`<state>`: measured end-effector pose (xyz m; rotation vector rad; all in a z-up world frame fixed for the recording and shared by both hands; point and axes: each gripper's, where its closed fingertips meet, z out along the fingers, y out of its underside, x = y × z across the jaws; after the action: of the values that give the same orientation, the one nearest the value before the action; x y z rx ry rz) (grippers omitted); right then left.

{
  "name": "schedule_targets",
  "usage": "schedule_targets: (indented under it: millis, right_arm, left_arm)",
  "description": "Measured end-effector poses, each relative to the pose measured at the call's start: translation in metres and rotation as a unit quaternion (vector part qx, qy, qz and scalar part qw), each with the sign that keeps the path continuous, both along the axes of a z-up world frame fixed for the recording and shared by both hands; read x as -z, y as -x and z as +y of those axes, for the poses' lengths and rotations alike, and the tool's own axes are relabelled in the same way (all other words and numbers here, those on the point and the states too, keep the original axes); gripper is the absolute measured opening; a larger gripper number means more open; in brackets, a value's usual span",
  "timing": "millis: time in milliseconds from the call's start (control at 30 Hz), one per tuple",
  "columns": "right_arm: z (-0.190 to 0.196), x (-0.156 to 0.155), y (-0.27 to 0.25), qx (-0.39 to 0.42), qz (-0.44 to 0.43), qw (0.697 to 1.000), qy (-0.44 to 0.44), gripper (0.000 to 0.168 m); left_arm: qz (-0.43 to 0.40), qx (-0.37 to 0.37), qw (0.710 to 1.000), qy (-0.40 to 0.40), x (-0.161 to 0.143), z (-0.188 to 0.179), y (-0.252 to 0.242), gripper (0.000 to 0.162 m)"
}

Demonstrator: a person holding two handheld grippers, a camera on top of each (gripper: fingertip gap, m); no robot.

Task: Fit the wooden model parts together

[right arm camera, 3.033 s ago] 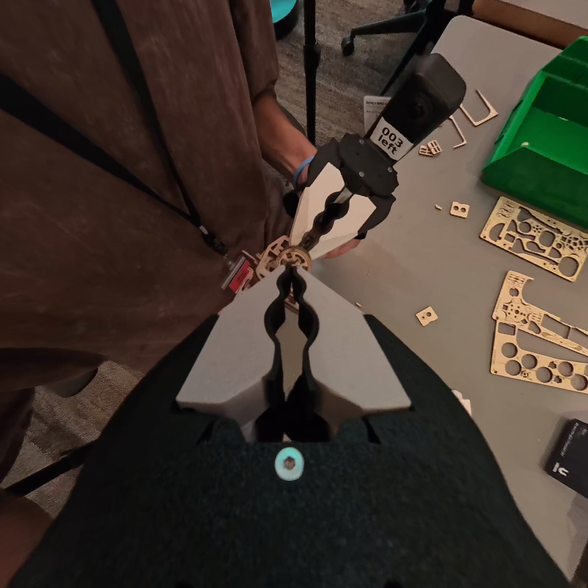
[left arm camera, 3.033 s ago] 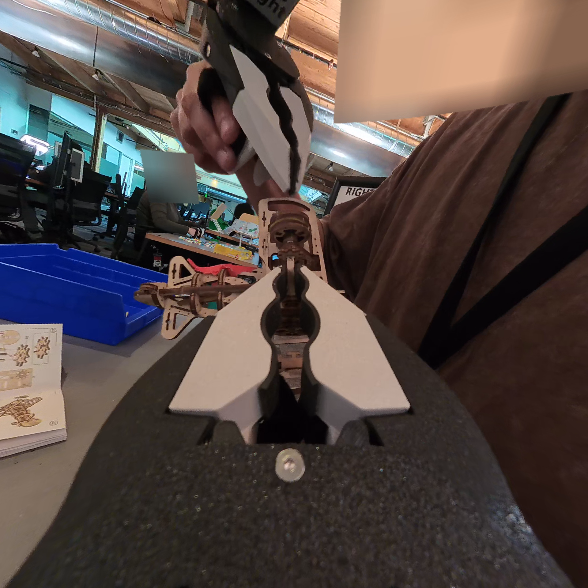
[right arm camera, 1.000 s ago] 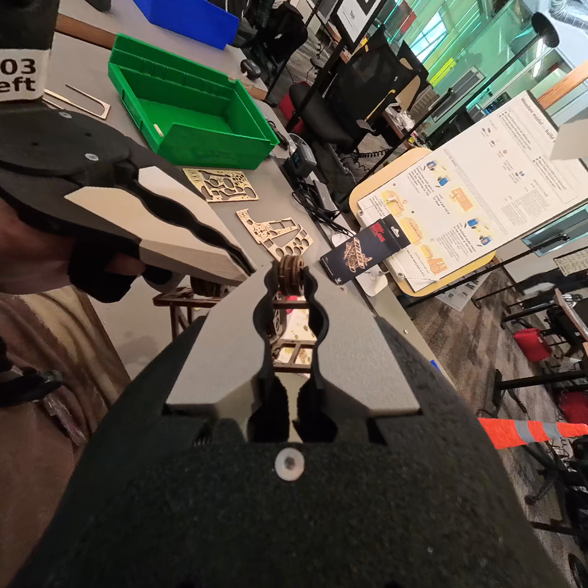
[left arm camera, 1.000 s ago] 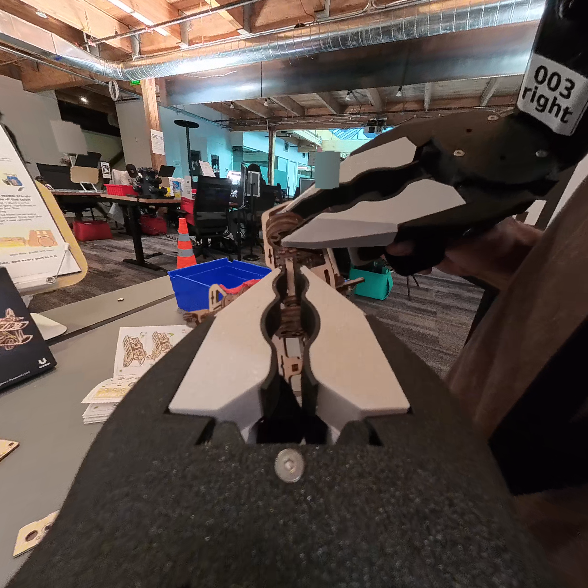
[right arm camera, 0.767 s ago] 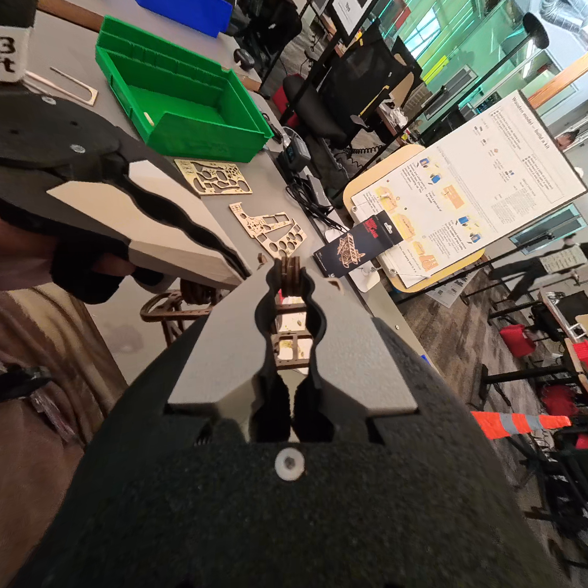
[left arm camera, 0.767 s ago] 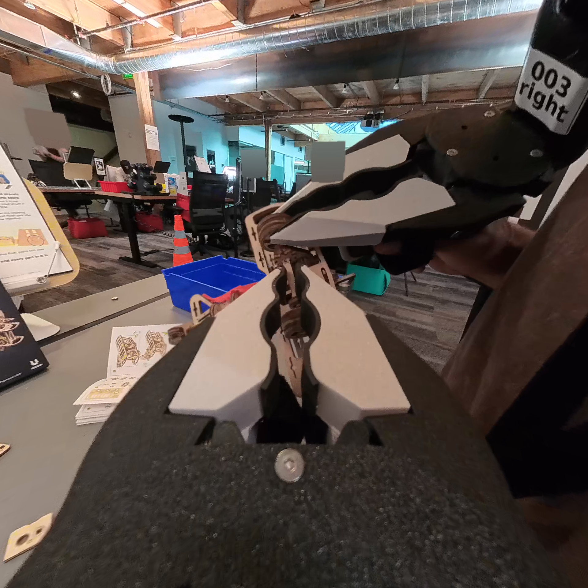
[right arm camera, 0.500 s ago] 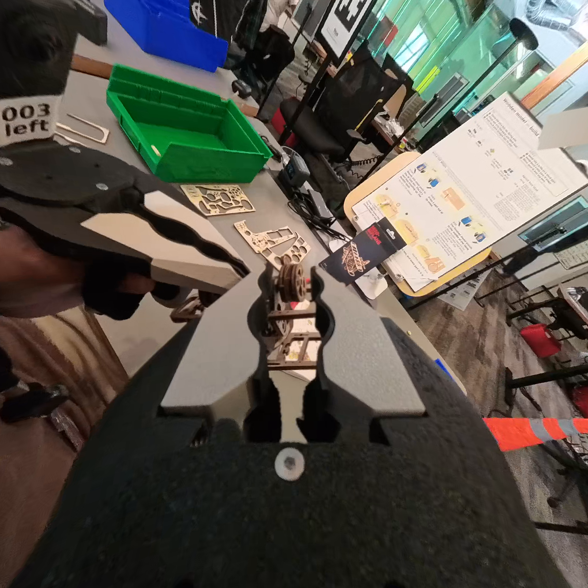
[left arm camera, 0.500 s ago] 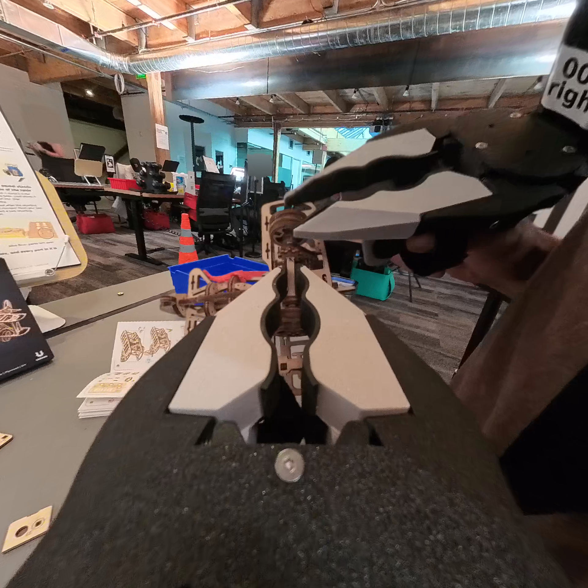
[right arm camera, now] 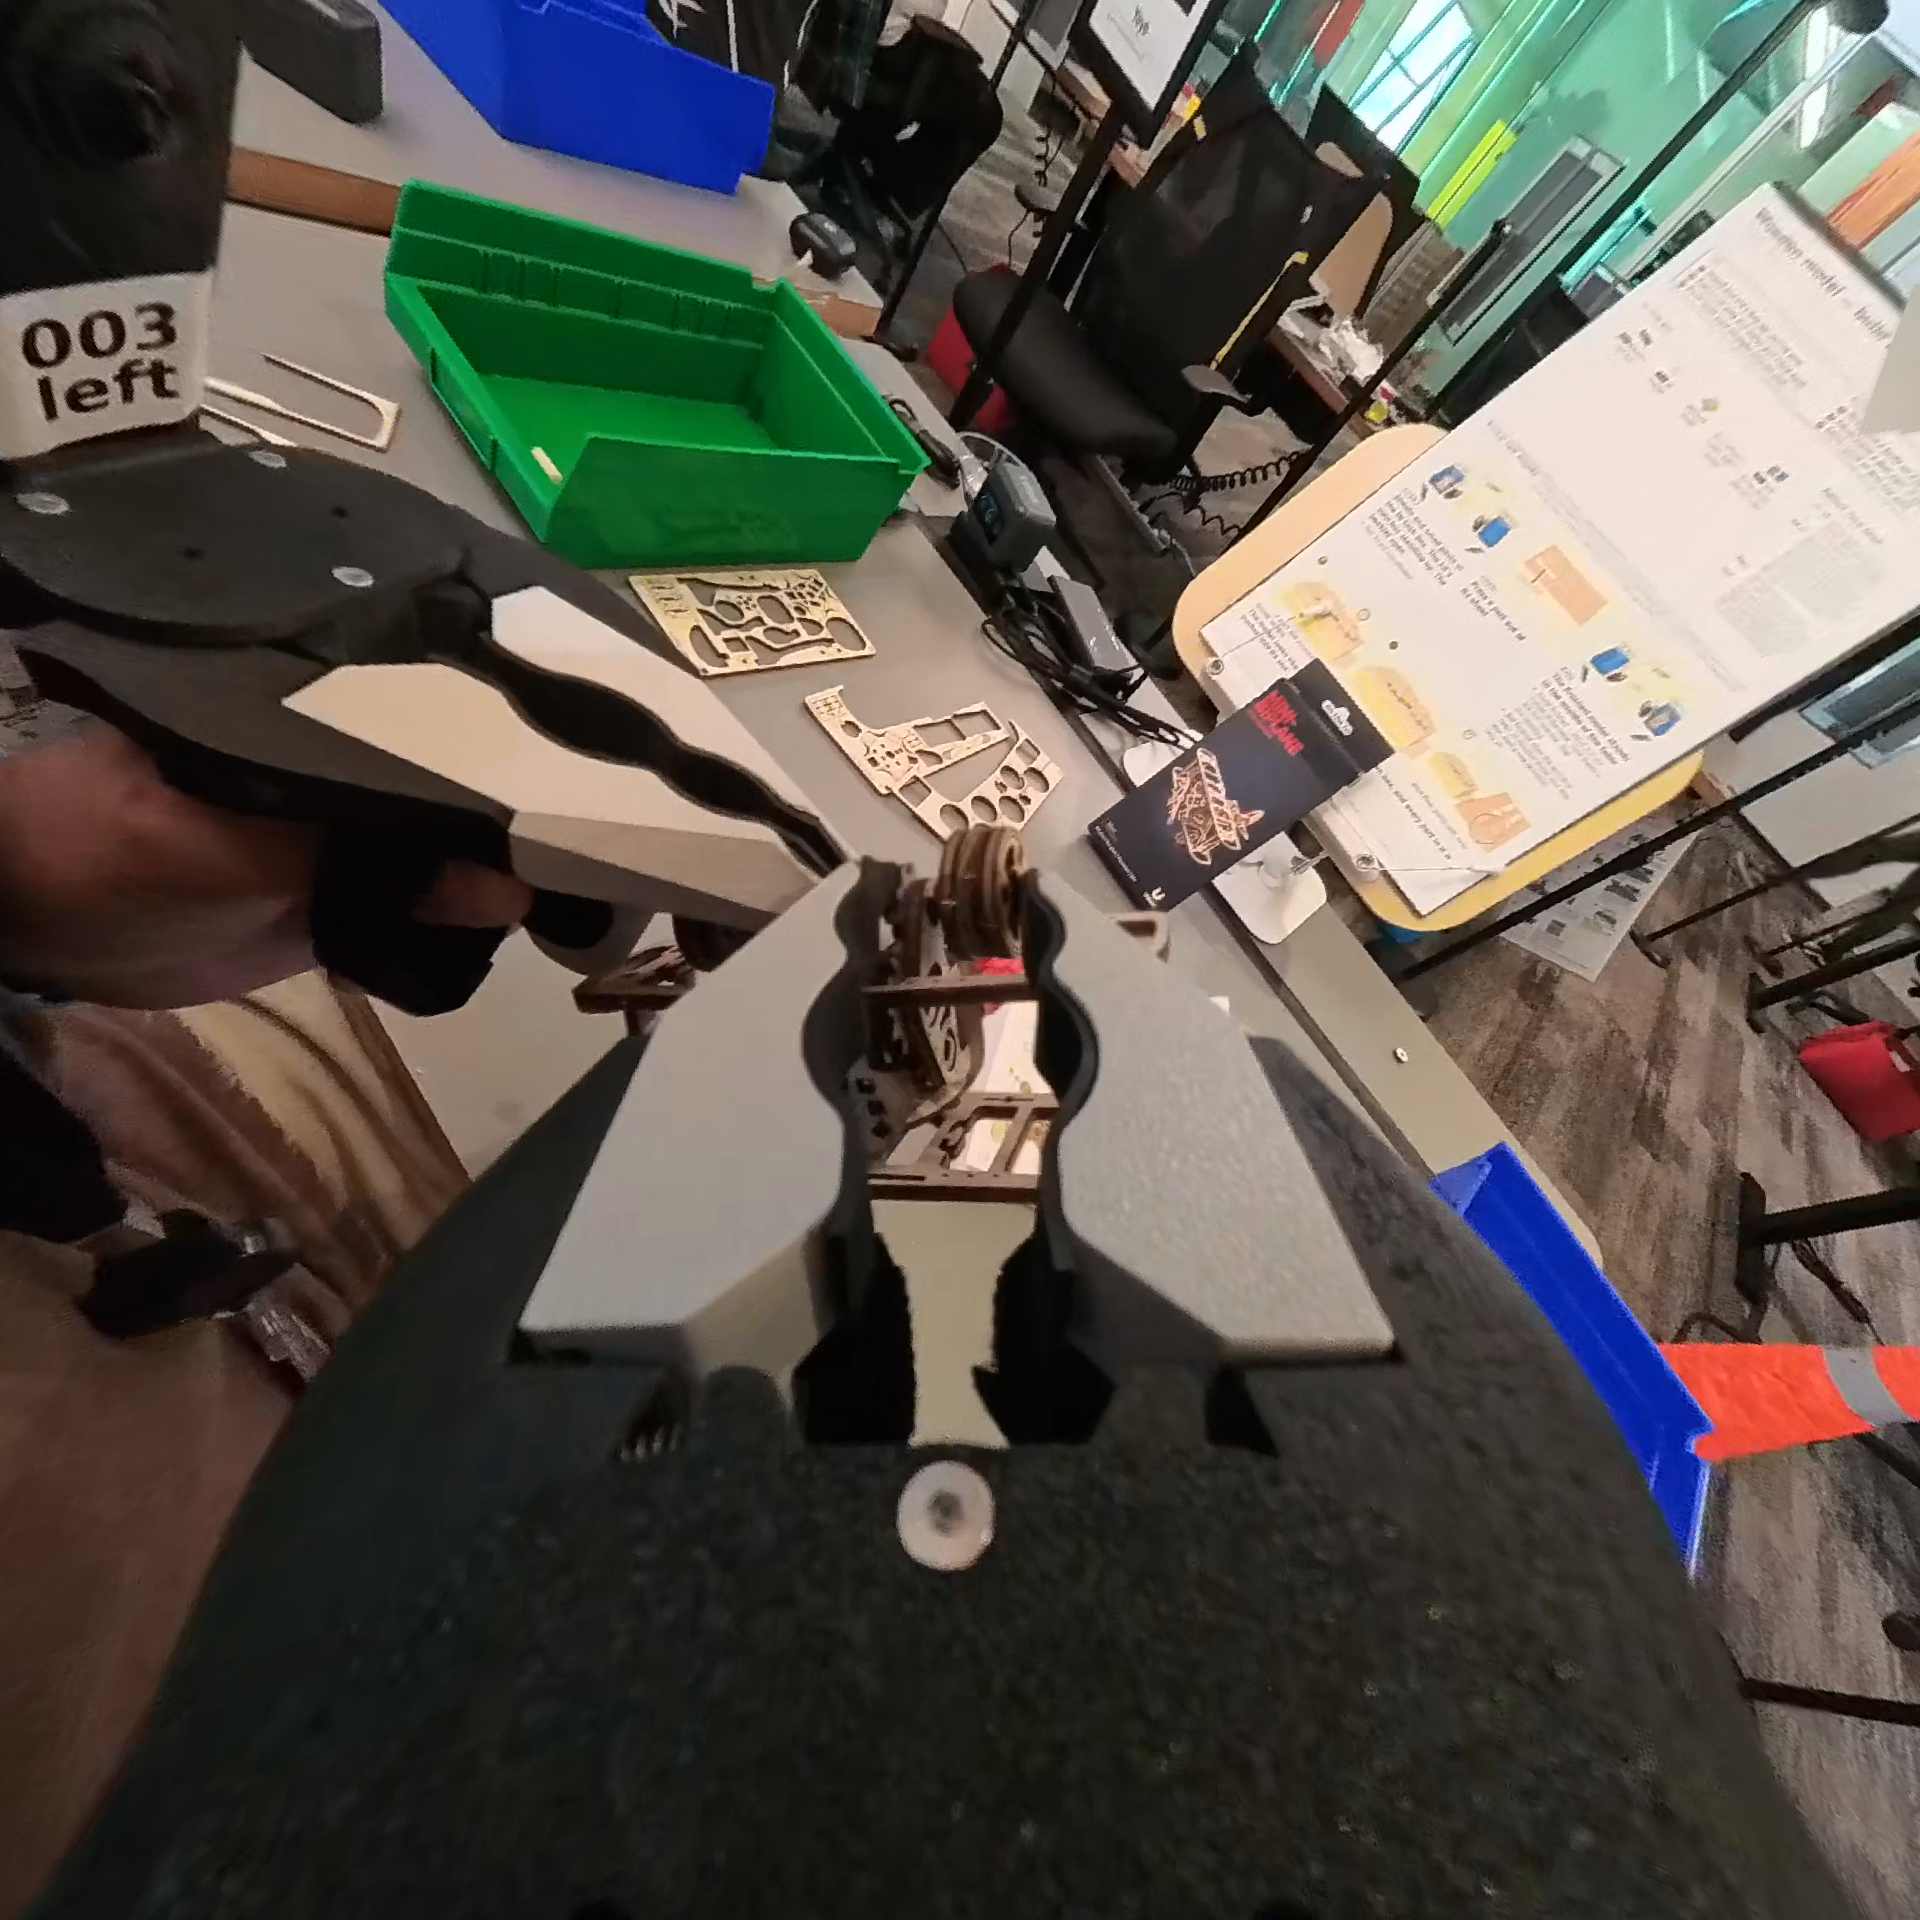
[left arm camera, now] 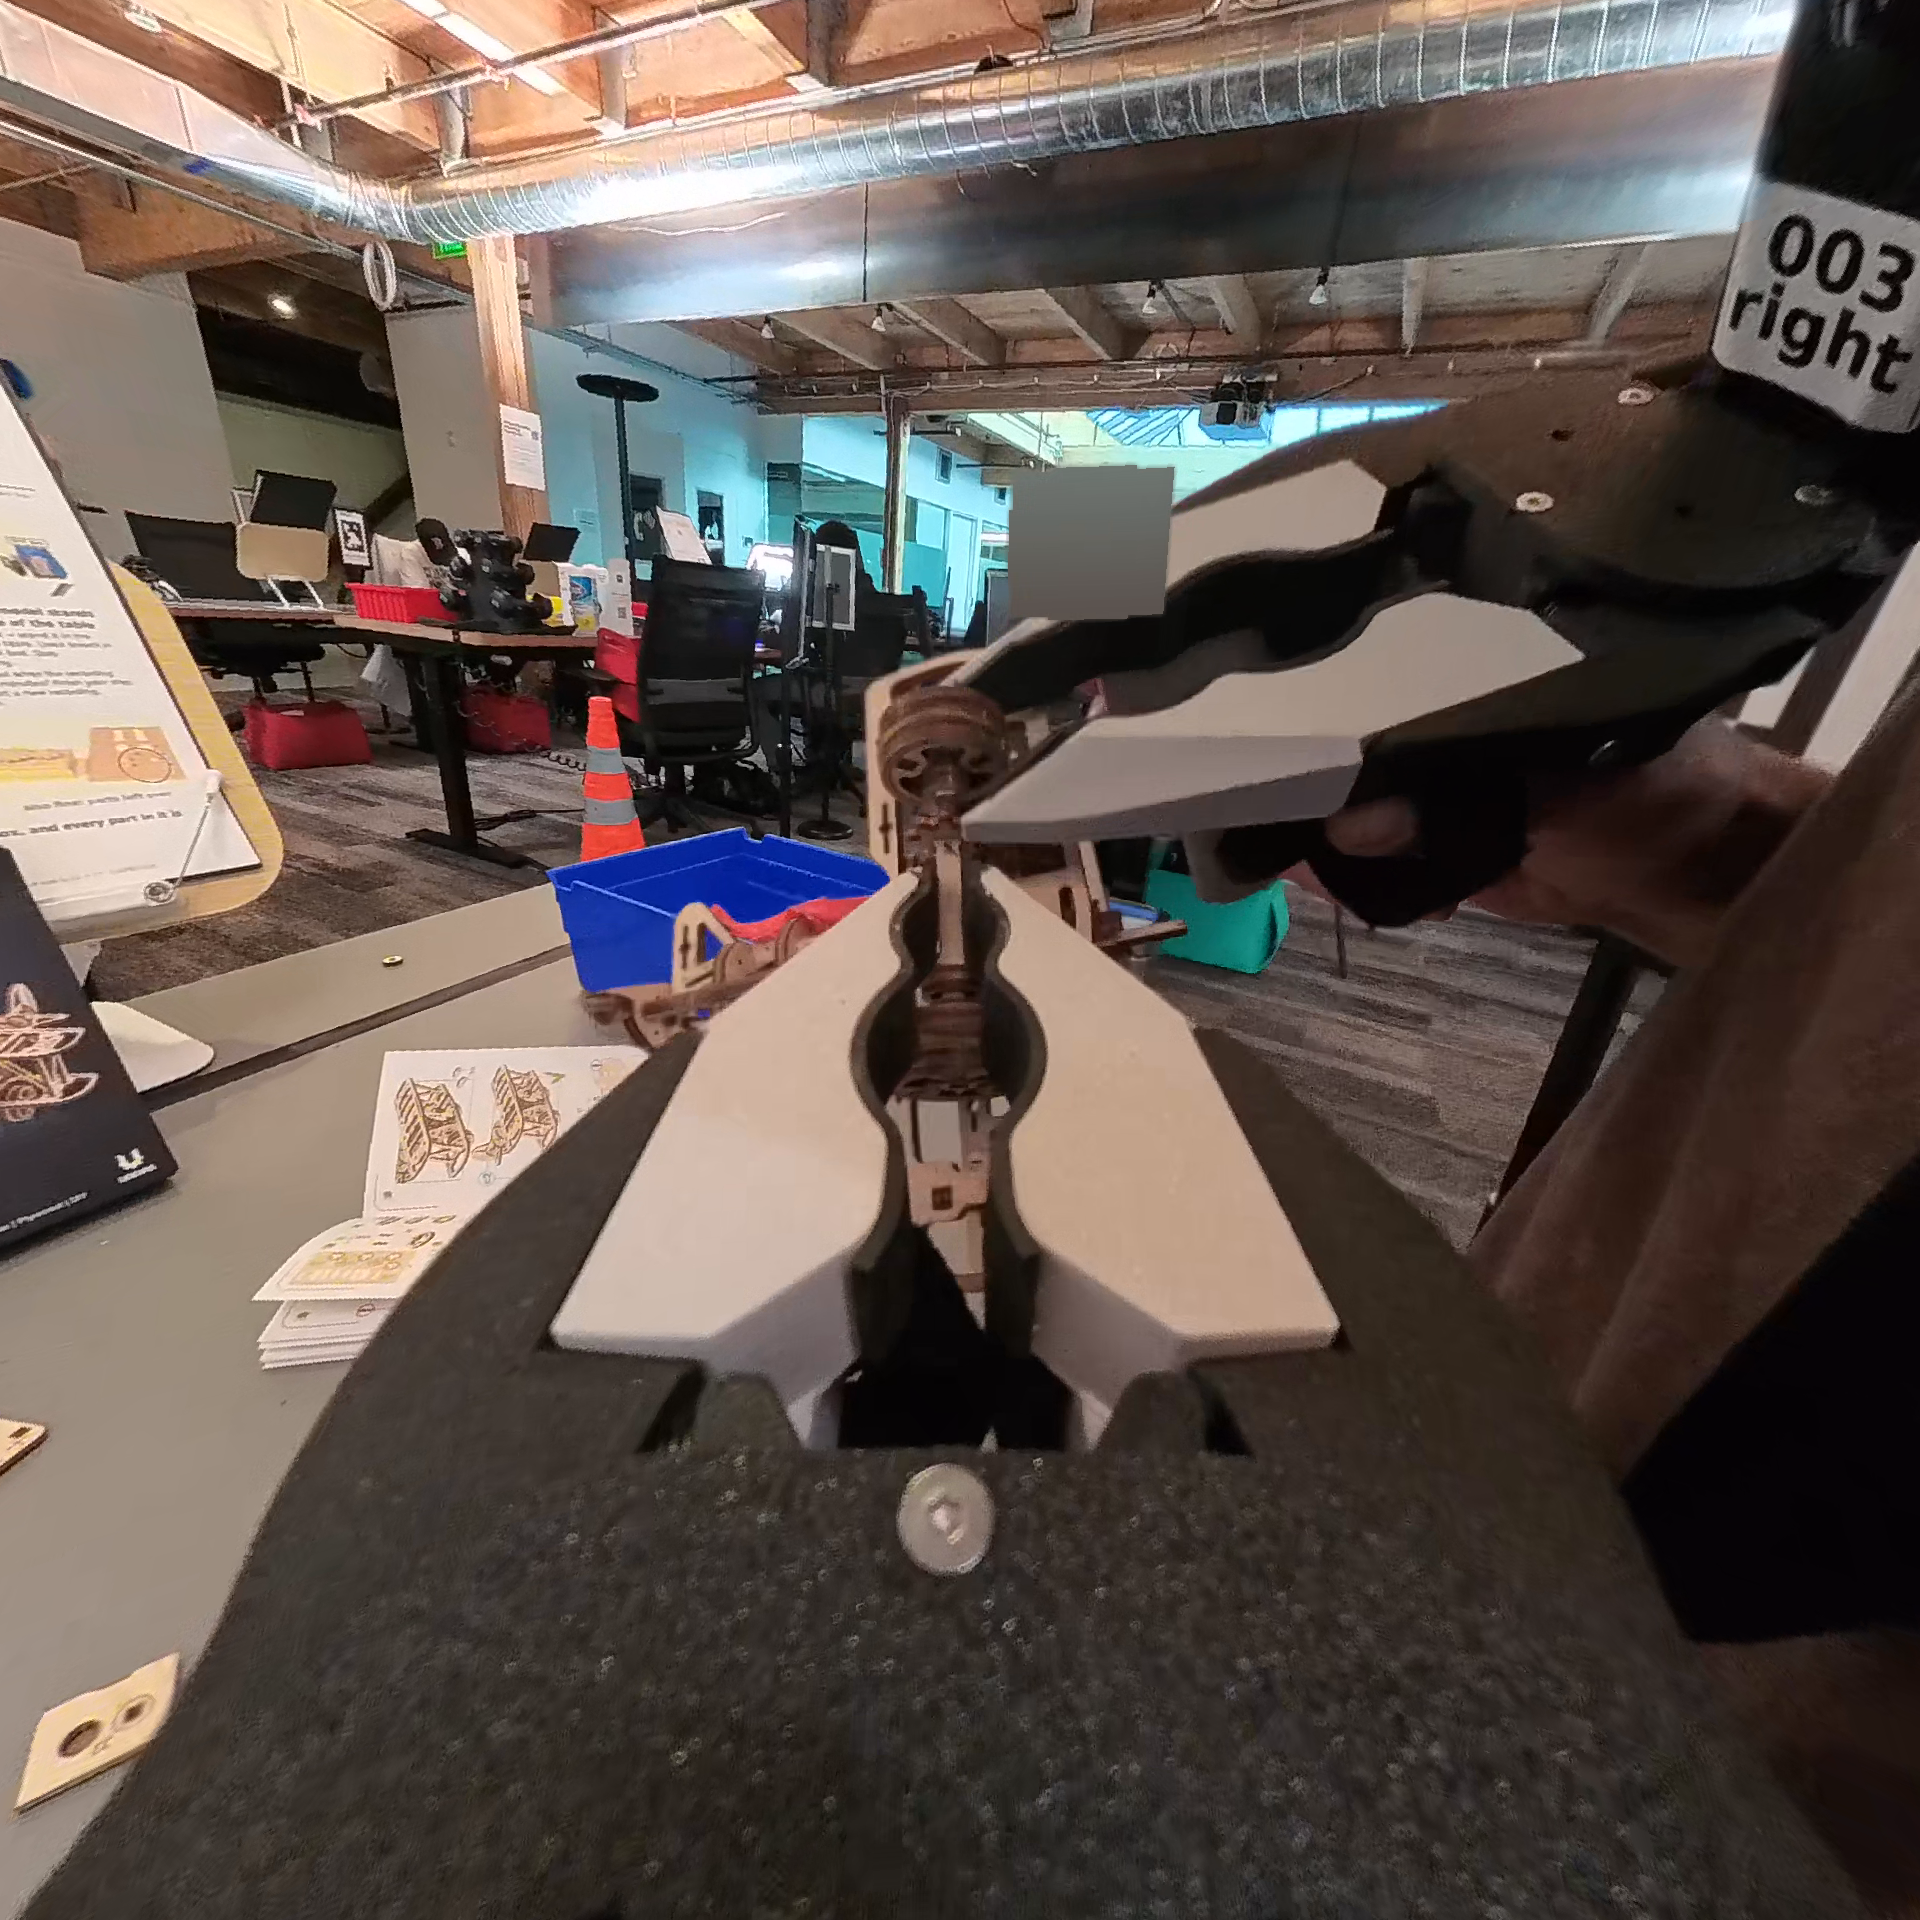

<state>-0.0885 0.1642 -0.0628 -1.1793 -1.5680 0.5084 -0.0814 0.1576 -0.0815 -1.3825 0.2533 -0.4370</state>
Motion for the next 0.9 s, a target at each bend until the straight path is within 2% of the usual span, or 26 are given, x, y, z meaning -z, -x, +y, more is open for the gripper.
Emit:
schedule_targets:
  millis: [333, 533, 667, 900]
  right_arm:
    - [0.006, 0.020, 0.000, 0.021, -0.013, 0.998, 0.056, 0.031]
    - [0.011, 0.022, 0.001, 0.040, -0.010, 0.999, -0.016, 0.015]
    - [0.008, 0.018, 0.002, 0.037, -0.006, 0.999, -0.022, 0.015]
    - [0.019, 0.025, -0.004, 0.052, -0.052, 0.993, -0.096, 0.012]
  left_arm:
    - [-0.014, 0.005, 0.999, 0.038, 0.018, 0.008, -0.001, 0.000]
    - [-0.024, 0.010, 0.998, 0.064, 0.028, 0.013, -0.004, 0.000]
    - [-0.024, 0.009, 0.998, 0.056, 0.024, 0.012, -0.005, 0.000]
    - [-0.016, 0.016, 0.998, 0.058, 0.024, 0.010, -0.009, 0.000]
